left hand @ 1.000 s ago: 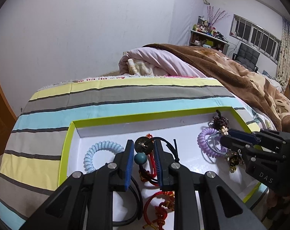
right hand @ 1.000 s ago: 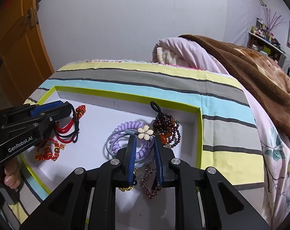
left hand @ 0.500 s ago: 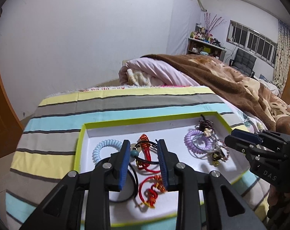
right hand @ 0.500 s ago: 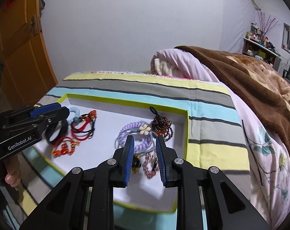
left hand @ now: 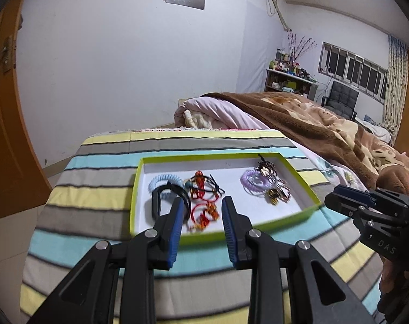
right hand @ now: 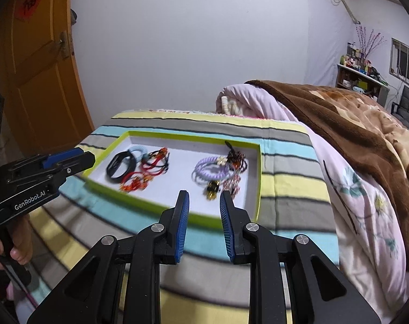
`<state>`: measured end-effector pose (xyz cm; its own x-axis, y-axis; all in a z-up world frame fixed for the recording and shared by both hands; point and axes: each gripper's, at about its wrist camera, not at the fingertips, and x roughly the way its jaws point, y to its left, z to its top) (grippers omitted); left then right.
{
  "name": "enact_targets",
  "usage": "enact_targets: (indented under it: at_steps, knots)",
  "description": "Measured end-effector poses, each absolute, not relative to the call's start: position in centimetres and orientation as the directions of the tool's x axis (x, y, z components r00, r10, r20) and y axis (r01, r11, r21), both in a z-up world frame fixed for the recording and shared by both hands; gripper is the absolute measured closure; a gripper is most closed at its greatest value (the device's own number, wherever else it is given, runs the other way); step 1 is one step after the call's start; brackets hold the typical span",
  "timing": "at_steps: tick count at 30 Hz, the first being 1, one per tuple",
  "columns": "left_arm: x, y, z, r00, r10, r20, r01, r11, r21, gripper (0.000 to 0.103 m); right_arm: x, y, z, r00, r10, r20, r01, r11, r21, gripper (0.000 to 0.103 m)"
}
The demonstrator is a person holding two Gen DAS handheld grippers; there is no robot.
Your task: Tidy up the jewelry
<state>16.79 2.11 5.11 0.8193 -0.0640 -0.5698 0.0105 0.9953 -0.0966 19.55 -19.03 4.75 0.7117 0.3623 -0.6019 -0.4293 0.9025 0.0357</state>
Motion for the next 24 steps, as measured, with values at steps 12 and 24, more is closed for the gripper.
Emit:
enact_targets:
  at_steps: [12,24]
  knots:
    - [9.6,1.6,5.0,0.835,-0.016,-0.549,-0.044,0.994,-0.096,0.073,11.8,-20.3,5.3,0.741,0.379,-0.555,-0.425,0.904,0.051,0.079]
    - [4.4,1.0,4.6,0.838,0.016,-0.545,-0.075,0.994,-0.085,0.073,7.1,-21.7,4.2,0.747,0.378,-0.547,-0.413,0.908,0.064,0.079]
